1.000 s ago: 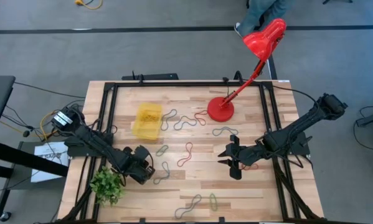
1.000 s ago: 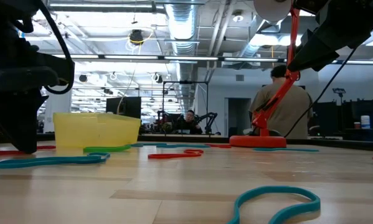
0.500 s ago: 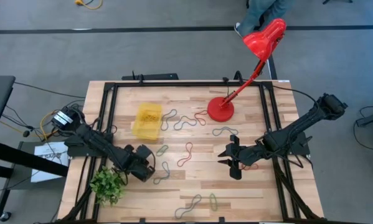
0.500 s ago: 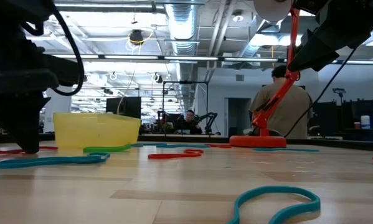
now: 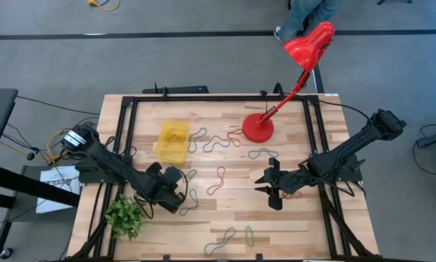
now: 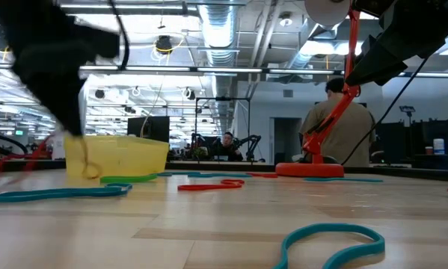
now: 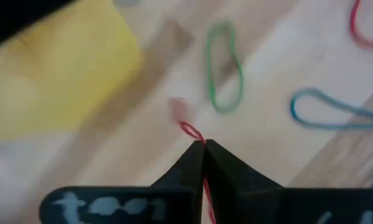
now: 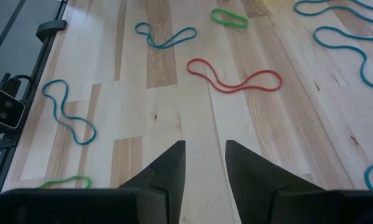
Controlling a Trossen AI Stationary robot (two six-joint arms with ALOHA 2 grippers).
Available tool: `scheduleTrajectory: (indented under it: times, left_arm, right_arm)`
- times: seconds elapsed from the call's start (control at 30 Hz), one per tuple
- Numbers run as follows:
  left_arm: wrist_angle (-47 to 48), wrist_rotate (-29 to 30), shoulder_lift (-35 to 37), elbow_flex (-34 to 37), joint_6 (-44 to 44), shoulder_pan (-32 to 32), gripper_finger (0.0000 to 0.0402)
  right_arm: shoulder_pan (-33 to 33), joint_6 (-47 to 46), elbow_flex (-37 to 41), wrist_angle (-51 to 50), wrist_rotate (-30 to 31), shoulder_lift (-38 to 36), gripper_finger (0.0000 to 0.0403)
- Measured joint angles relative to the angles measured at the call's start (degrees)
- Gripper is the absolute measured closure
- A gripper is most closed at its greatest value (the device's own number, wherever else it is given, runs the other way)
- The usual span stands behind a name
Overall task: Pick and place items into bin
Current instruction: Put the red rubber band into the yellow bin
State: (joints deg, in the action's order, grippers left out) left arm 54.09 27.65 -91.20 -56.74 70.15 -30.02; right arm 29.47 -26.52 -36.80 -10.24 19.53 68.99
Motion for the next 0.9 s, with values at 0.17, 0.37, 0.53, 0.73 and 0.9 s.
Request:
scheduleTrajectory:
  times: [0.17,0.37,0.53,0.73,0.9]
  left_arm:
    - [17.61,11.66,0.07,-12.08,-0.43,0.35,0.0401]
    - [34.22,23.4,0.15,-21.59,-0.41,3.94,0.0401]
    - [35.92,21.69,0.2,-20.94,-3.08,9.9,0.0401]
    - [33.96,16.26,0.11,-14.47,-5.03,15.4,0.0401]
    - [29.36,12.63,0.15,-10.61,-8.51,16.33,0.0401]
  right_arm:
    - [-0.02,0.0,0.0,0.02,0.0,0.0,0.0295]
    - [0.0,0.0,0.0,0.0,0.0,0.0,0.0295]
    - [-0.01,0.0,0.0,0.01,0.0,0.0,0.0295]
    - [0.0,0.0,0.0,0.0,0.0,0.0,0.0295]
    - [-0.02,0.0,-0.02,0.02,0.0,0.0,0.0295]
